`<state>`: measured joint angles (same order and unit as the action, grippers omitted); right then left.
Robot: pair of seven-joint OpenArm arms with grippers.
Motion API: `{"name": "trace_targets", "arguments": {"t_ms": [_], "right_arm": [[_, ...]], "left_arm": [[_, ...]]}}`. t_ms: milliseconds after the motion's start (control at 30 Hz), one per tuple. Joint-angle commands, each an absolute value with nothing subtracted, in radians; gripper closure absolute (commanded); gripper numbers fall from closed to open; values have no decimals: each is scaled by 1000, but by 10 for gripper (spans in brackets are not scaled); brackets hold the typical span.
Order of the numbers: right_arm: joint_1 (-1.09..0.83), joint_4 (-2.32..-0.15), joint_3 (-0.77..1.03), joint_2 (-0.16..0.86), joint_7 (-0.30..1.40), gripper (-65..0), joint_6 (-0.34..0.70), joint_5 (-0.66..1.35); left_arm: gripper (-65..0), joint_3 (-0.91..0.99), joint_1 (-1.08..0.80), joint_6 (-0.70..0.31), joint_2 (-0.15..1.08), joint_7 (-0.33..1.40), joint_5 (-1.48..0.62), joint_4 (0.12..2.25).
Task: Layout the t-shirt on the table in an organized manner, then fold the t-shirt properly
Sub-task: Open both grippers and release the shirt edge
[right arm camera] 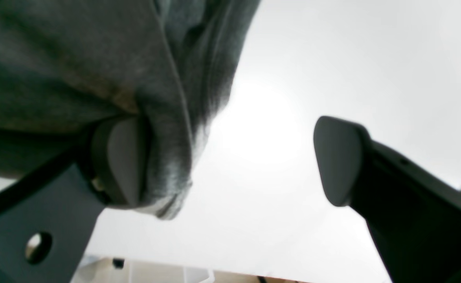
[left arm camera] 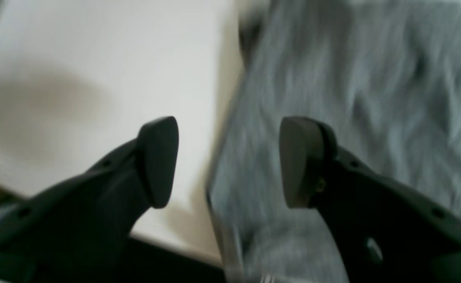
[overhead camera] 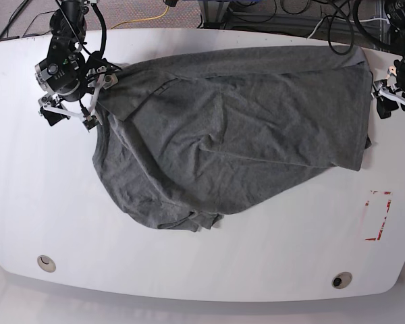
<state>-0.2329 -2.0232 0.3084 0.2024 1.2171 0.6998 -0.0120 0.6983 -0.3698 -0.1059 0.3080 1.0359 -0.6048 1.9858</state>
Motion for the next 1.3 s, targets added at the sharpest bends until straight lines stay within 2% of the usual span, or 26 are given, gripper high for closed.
{"name": "trace_targets", "arguments": {"t_ms": [0,333,667,1267], "right_arm": [[-191,-2041,312,209,1210,-626,698,-12],[-104,-2038,308,202,1210,-628,698,-12],[-87,-2034,295,189,1210,-628,698,-10],[-173,-2037,298,191,1210,-633,698,-12]], "left_arm": [[-379,704,-309,-107,326,1017,-611,2002],[-379,665,-116,-107,289,1017,-596,1971],[-383,591,-110,-107,255,1017,-501,1954],[-383,568,-125,-107,257,1020,-499,1954]]}}
